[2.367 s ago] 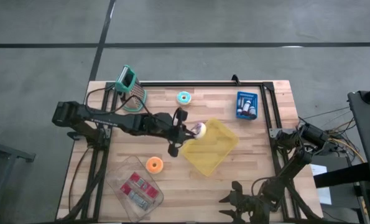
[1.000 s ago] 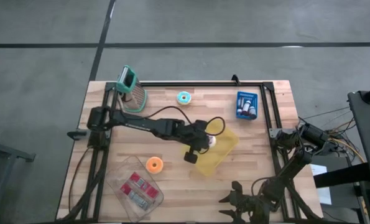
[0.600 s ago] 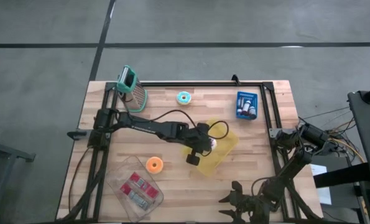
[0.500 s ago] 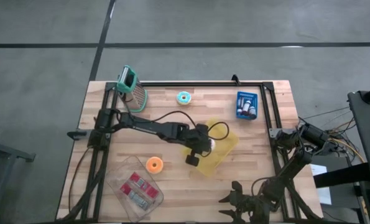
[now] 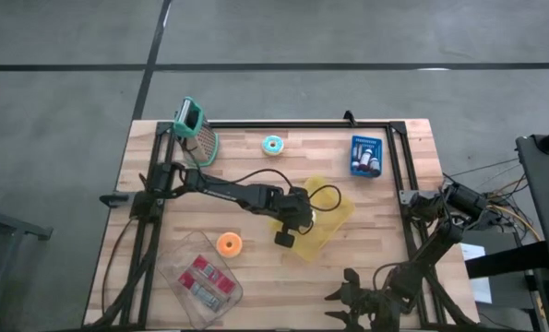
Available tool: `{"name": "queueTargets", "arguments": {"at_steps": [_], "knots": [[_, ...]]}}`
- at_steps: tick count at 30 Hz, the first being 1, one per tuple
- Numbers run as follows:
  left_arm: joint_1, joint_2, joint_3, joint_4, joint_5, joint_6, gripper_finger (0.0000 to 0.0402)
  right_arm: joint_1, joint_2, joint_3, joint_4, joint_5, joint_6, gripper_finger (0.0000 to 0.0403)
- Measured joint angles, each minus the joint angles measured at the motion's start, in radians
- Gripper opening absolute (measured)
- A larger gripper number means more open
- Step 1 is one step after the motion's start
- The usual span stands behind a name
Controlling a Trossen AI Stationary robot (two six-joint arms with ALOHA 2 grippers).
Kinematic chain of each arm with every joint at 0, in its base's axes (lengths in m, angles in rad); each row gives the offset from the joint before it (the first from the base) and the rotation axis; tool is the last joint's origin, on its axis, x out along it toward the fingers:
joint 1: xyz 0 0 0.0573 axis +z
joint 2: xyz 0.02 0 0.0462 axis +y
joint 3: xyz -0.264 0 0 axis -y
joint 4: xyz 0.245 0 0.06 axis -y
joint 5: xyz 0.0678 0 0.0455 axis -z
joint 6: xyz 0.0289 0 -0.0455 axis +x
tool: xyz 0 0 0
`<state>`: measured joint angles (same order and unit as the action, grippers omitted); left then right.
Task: Pick & Place Food Item
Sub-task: Put the purple donut into the yellow bin
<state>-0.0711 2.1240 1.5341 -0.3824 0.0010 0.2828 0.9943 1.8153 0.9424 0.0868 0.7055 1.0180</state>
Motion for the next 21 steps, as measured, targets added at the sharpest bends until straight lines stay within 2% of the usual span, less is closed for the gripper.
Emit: {"name": "queueTargets", "arguments": {"at_steps": [21], "knots": [[0.005, 0.043, -0.001, -0.023, 0.034, -0.052, 0.0028, 0.0, 0.0, 0.0, 0.0, 0.0, 0.0, 0.0187]]}}
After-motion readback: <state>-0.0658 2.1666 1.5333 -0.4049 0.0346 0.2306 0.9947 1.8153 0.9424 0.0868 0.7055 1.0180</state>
